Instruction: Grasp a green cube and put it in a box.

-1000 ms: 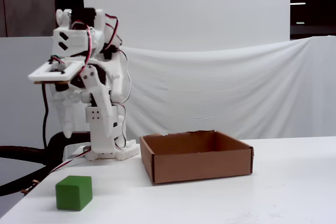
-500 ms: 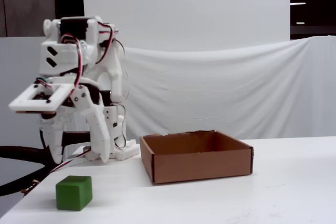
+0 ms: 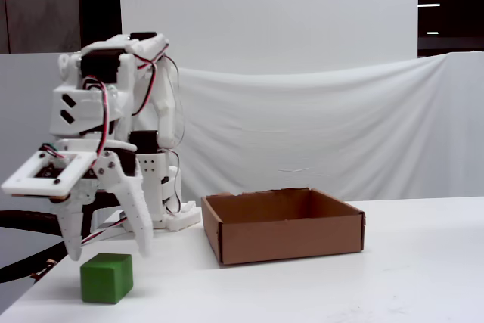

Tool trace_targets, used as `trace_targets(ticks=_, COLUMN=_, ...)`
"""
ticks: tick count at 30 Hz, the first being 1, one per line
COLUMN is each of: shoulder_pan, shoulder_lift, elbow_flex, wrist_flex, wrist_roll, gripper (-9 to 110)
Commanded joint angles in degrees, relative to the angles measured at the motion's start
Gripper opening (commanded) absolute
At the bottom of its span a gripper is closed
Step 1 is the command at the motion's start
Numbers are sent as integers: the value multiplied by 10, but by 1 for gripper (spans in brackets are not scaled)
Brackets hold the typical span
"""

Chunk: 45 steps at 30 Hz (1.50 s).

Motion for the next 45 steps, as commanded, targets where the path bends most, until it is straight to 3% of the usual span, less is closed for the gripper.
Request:
trace_targets(ticks=1, shoulder_pan=0, shoulder_lift=-4, elbow_flex=-4, wrist_flex=-18, wrist_roll=-12, gripper=34)
trace_targets(ticks=45, shoulder_pan=-41, shoulder_lift=-68, elbow_flex=-43, wrist_flex=-43, wrist_roll=28, gripper=16)
